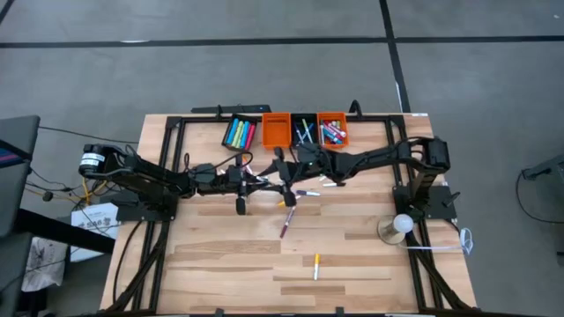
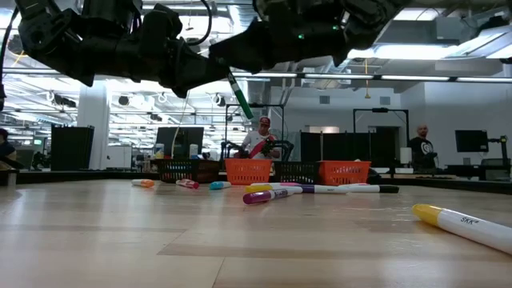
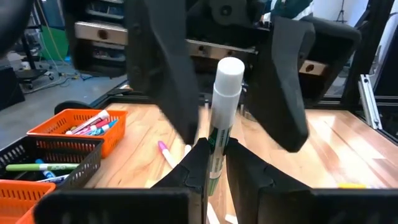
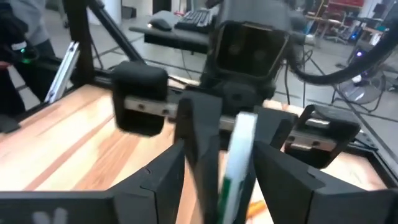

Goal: Pick & Place Markers
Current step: Put the small green marker pen into the right black basket

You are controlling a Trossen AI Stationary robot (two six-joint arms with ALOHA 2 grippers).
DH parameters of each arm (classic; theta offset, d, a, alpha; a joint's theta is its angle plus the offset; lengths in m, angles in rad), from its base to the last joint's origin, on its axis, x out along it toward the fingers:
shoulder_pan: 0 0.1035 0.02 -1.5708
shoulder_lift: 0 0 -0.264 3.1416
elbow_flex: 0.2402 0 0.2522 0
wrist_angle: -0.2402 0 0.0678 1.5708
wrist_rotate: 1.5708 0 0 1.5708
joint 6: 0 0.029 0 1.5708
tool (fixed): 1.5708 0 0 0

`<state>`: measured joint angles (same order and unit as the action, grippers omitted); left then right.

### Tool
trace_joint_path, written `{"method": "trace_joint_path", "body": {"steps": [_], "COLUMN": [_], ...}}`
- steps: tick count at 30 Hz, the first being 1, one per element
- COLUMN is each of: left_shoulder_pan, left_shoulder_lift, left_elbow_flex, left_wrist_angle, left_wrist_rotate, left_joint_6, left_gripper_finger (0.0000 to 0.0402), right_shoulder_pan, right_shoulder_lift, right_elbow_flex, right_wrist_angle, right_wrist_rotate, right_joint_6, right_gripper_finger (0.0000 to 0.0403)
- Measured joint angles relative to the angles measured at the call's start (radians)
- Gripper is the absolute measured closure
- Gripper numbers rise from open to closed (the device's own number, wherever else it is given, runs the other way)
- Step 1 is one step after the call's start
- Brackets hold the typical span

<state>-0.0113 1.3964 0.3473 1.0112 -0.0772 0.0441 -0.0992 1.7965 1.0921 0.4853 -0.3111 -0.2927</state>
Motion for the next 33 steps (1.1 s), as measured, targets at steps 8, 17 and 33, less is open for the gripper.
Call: {"method": "trace_joint_path", "body": {"steps": [8, 17, 33], "left_shoulder_pan": [0.000, 0.000, -0.025], "left_shoulder_lift": [0.001, 0.000, 0.000], "left_elbow_flex": [-0.002, 0.000, 0.000], "left_wrist_angle": [-0.011, -0.019, -0.018], "left_wrist_rotate": [-0.002, -0.001, -0.031], "left_joint_6": [-0.001, 0.002, 0.064], "left_gripper_finger": [0.0360, 0.0362, 0.0299], "right_shoulder_pan": [-0.009, -0.004, -0.005], "right_shoulder_lift": [0.057, 0.050, 0.049], "right_elbow_flex": [0.052, 0.052, 0.052], "right_wrist_angle": [-0.013, -0.031, -0.037], "right_wrist_rotate": [-0.010, -0.011, -0.030], "right_joint_6": [0.003, 0.005, 0.005], "right_gripper_finger": [0.0248, 0.0336, 0.0385]}}
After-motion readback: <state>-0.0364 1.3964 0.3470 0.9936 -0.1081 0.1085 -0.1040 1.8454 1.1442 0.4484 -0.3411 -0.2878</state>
